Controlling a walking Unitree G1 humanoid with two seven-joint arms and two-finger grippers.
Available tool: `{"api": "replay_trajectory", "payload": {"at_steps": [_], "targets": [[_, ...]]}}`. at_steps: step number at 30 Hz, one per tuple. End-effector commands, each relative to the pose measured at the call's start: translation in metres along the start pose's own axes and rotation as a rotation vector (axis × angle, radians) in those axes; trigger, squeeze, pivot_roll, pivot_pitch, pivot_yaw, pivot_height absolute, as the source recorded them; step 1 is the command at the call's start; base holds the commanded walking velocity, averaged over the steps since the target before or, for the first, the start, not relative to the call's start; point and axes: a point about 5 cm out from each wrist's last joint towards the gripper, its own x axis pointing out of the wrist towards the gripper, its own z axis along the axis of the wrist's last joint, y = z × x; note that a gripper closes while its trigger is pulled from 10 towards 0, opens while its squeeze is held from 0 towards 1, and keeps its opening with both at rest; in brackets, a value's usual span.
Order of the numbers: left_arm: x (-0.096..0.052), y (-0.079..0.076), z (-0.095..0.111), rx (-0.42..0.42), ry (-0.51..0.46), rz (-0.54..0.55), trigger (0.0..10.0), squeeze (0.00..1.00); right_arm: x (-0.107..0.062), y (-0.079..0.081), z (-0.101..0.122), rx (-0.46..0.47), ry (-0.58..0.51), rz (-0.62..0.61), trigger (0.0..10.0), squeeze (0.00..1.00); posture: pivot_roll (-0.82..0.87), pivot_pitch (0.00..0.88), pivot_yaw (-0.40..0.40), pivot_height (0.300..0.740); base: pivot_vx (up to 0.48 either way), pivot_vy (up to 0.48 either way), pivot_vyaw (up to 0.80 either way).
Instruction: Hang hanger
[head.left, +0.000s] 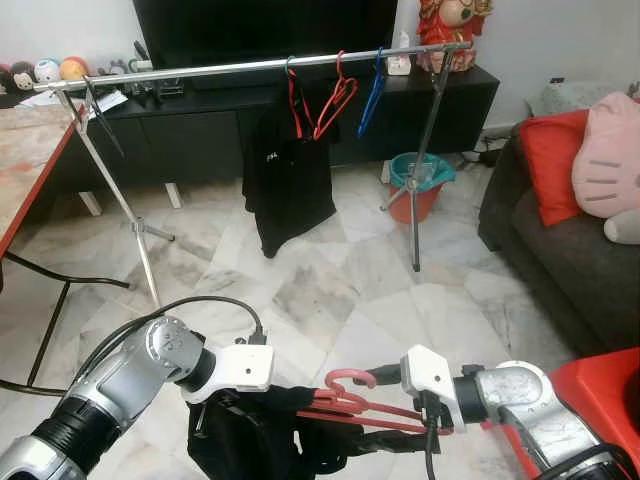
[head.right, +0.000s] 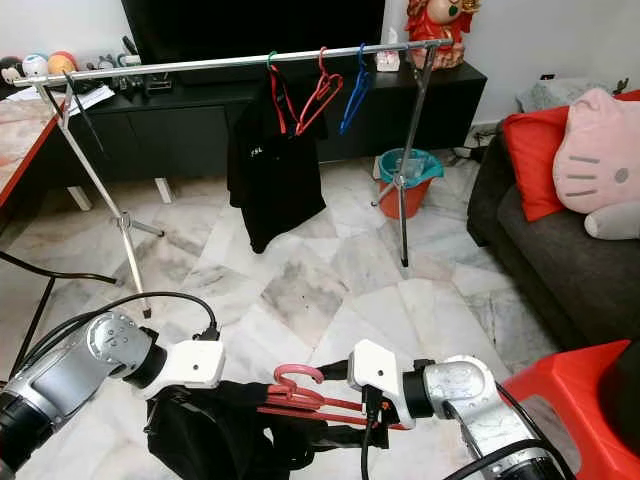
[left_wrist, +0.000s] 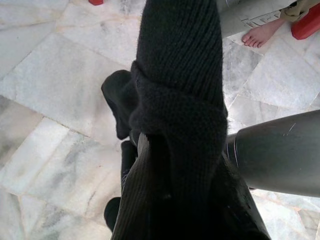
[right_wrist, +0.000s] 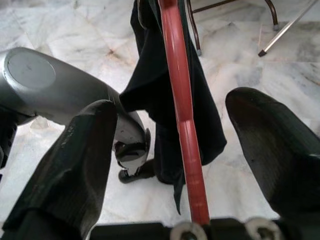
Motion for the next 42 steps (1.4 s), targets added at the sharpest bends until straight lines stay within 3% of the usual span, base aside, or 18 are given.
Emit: {"api": "replay_trajectory", "payload": {"at_steps": [1, 42], "targets": [[-0.009, 0.007, 0.011, 0.042, -0.013, 0.031, 10.0, 0.0, 0.0, -0.001, -0.001, -0.017, 0.027, 0.008, 0.0, 0.0, 0.08, 0.0, 0.007, 0.74, 0.0, 0.0, 0.0], [-0.015, 0.006, 0.024, 0.056, -0.041, 0.001, 10.0, 0.0, 0.004, -0.006, -0.003, -0.029, 0.024, -0.079, 0.0, 0.0, 0.08, 0.0, 0.022, 0.74, 0.0, 0.0, 0.0]]}}
